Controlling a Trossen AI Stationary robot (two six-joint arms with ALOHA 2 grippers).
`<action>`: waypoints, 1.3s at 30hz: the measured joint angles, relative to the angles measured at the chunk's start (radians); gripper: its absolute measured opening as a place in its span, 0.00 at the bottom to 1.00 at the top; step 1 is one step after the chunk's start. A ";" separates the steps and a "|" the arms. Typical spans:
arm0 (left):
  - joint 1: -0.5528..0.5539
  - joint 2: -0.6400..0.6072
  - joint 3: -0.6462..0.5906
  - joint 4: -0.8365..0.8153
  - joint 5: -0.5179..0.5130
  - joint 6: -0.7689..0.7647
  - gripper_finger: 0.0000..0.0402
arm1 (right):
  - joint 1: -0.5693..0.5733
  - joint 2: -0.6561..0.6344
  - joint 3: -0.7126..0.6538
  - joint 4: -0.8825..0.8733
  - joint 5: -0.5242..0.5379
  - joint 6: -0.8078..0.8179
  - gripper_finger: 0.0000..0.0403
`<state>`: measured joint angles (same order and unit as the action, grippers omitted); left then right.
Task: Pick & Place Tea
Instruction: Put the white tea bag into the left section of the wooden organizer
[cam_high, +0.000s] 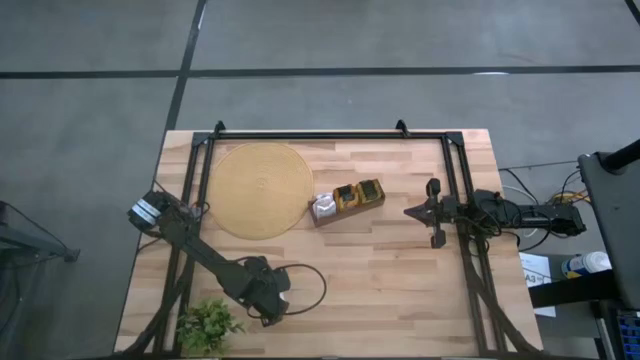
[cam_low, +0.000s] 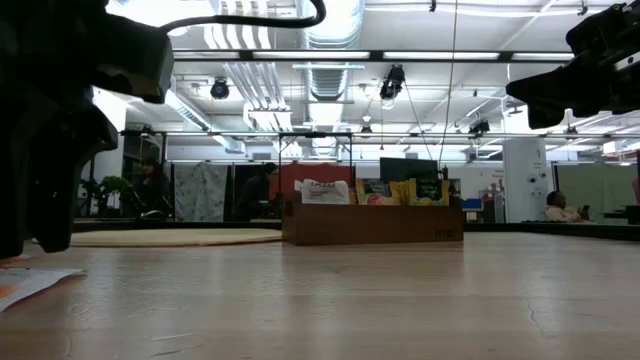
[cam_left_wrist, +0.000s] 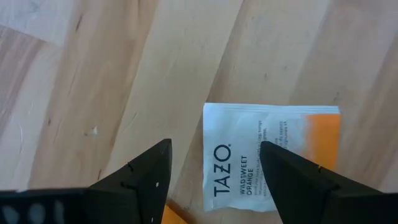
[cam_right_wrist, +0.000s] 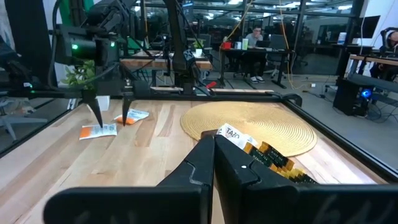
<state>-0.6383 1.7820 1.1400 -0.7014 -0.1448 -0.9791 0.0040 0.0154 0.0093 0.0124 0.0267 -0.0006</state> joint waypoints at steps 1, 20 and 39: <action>0.001 0.007 0.000 0.002 0.000 0.000 0.59 | 0.000 0.000 0.000 0.000 0.000 0.000 0.02; 0.017 0.064 0.003 0.040 0.053 0.067 0.22 | 0.000 0.000 0.000 0.000 0.000 0.000 0.02; 0.087 -0.012 0.109 -0.190 -0.070 0.147 0.00 | 0.000 0.000 0.000 0.000 0.000 0.000 0.02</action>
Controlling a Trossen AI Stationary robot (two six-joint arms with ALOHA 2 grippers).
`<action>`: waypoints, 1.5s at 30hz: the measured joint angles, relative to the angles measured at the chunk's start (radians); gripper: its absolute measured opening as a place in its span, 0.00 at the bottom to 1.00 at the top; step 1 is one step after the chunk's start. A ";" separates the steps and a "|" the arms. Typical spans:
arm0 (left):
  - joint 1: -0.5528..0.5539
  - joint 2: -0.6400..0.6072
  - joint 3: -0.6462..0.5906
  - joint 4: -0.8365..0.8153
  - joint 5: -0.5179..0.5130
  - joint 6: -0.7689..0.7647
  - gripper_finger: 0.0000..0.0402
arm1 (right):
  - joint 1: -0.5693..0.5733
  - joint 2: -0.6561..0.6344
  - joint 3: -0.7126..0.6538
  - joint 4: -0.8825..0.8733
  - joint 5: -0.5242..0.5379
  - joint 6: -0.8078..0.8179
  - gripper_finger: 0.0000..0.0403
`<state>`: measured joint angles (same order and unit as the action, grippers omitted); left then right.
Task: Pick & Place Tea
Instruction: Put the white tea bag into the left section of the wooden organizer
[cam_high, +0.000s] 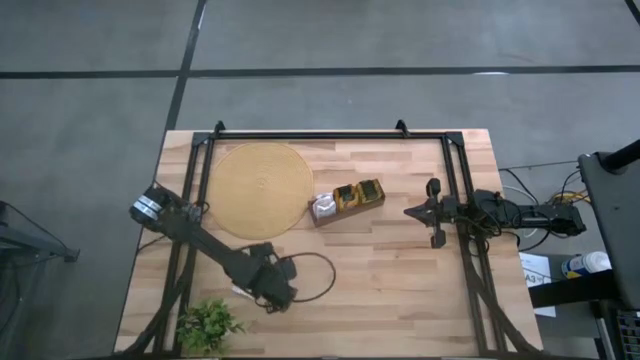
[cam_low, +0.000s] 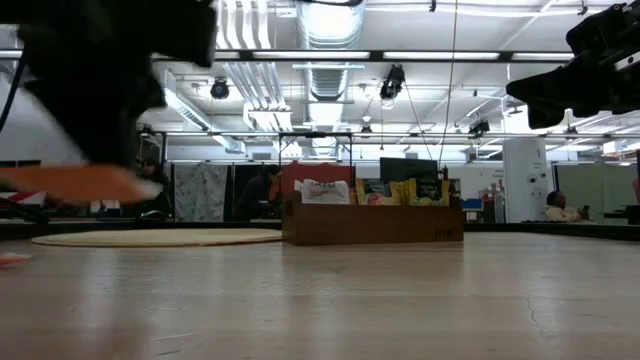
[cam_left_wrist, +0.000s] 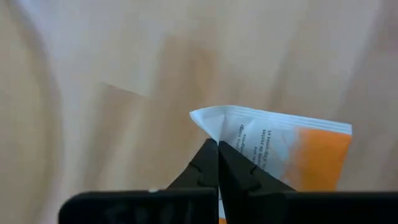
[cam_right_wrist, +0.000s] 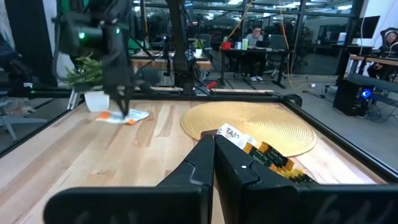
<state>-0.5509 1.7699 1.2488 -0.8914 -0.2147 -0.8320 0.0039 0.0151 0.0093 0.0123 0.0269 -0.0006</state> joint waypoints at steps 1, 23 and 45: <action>0.011 -0.007 0.015 -0.026 -0.037 0.014 0.00 | 0.000 0.000 0.000 0.000 0.000 0.000 0.02; 0.272 -0.010 0.272 -0.059 -0.685 0.427 0.00 | 0.000 0.000 0.000 0.000 0.000 0.000 0.02; 0.370 0.240 0.345 0.244 -0.864 0.770 0.00 | 0.000 0.001 0.000 0.000 0.000 0.000 0.02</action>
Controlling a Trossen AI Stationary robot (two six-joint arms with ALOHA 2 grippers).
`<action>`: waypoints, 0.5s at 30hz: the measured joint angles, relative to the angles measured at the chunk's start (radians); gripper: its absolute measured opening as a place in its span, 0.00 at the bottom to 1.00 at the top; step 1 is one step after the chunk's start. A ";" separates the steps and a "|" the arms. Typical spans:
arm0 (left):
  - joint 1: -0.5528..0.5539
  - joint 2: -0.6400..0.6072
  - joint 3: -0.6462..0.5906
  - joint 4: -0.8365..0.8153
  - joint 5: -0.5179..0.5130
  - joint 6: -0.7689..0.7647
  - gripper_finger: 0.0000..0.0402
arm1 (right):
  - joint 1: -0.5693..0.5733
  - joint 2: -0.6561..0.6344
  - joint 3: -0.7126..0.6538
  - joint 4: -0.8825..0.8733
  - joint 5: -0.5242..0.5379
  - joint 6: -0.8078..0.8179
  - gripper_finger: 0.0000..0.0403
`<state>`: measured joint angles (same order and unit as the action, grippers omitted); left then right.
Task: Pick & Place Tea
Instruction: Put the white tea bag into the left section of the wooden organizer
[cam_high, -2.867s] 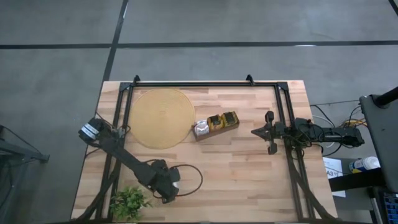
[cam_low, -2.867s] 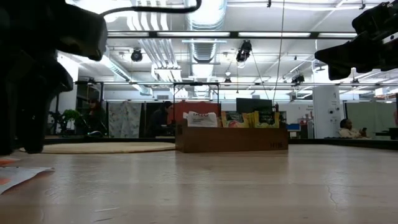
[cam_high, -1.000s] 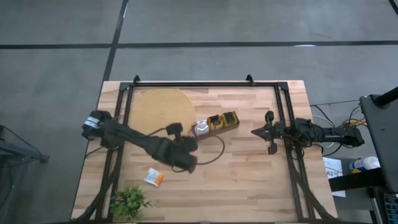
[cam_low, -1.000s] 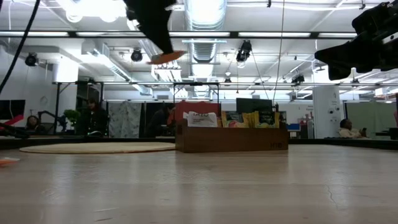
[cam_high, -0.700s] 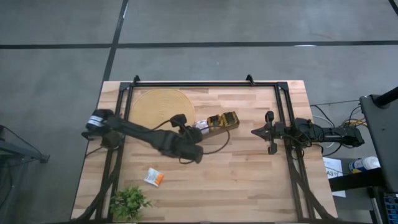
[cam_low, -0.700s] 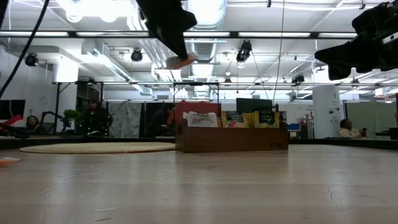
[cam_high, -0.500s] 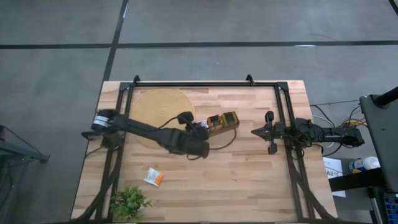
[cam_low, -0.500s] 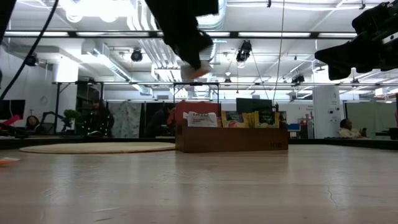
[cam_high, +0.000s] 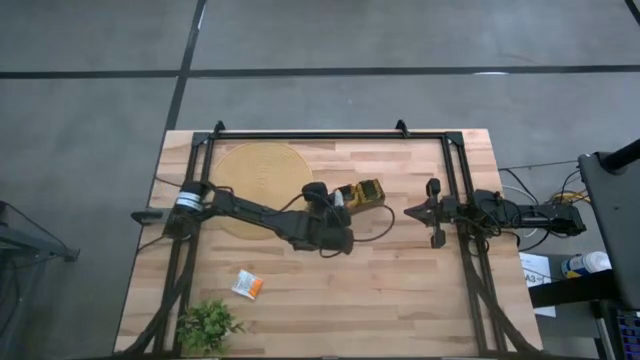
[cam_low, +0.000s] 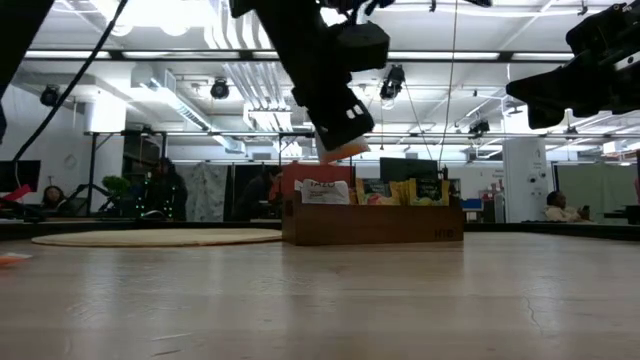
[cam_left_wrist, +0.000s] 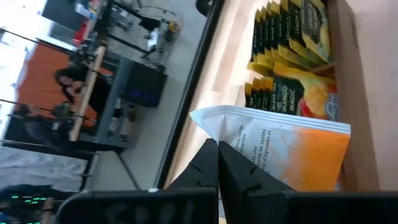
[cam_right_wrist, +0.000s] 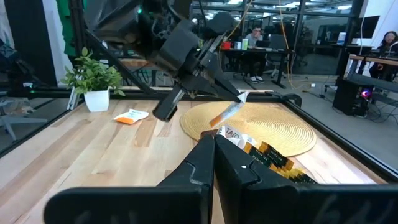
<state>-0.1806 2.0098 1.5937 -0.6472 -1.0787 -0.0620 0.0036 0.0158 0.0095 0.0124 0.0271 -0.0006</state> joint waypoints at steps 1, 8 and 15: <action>0.000 0.011 0.012 0.000 -0.010 0.003 0.00 | 0.000 0.000 0.000 0.000 0.000 0.000 0.02; 0.002 0.060 0.065 0.000 -0.046 -0.002 0.00 | 0.000 0.000 0.000 0.000 0.000 0.000 0.02; 0.000 0.090 0.083 -0.024 -0.042 -0.038 0.00 | 0.000 0.000 0.000 0.000 0.000 0.000 0.02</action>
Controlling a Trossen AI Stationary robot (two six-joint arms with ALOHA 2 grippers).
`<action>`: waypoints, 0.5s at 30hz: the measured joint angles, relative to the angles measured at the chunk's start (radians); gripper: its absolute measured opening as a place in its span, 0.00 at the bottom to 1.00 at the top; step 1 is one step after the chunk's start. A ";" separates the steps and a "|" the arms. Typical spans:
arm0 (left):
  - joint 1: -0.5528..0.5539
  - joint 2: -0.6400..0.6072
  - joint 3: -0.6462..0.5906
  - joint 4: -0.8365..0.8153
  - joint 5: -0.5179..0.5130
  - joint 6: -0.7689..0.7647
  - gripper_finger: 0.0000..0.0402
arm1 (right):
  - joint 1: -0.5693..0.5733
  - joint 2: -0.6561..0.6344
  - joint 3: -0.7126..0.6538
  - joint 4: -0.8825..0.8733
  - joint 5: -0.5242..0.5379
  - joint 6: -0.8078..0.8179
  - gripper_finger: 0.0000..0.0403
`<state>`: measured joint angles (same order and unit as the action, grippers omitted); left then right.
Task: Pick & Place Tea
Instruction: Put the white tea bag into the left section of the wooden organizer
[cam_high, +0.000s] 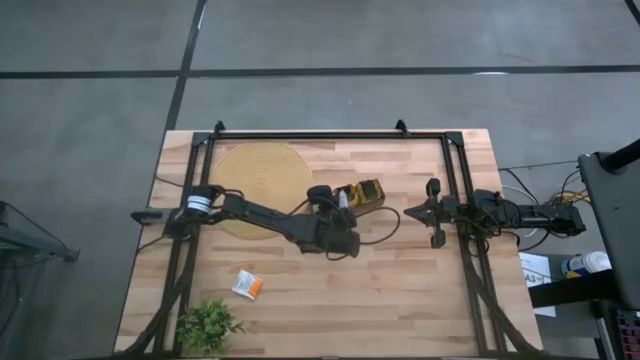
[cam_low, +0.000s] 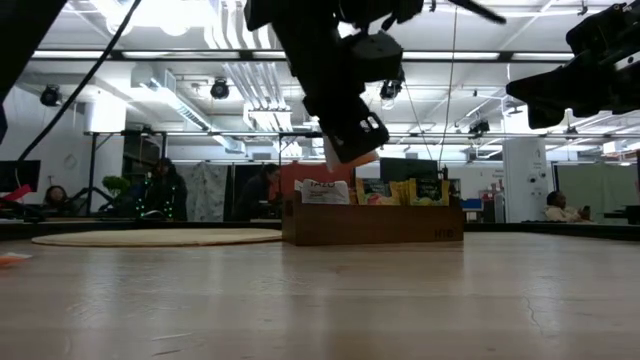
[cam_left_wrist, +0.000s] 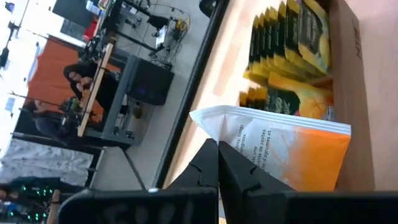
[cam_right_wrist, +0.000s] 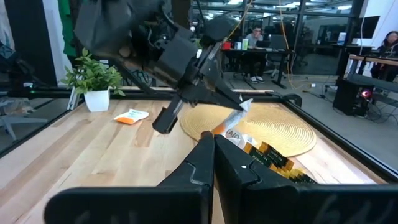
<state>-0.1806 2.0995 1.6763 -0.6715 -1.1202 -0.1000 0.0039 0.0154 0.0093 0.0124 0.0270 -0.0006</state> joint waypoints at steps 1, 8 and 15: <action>0.000 0.003 -0.002 -0.011 0.001 -0.023 0.00 | 0.000 0.000 0.000 0.000 -0.001 0.000 0.02; 0.018 0.012 -0.009 -0.096 0.004 -0.132 0.00 | 0.000 0.000 0.000 0.000 -0.001 0.000 0.02; 0.044 0.012 -0.025 -0.165 0.084 -0.251 0.00 | 0.000 0.000 0.000 0.000 -0.001 0.000 0.02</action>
<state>-0.1366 2.1117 1.6516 -0.8360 -1.0363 -0.3511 0.0040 0.0154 0.0093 0.0124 0.0265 -0.0006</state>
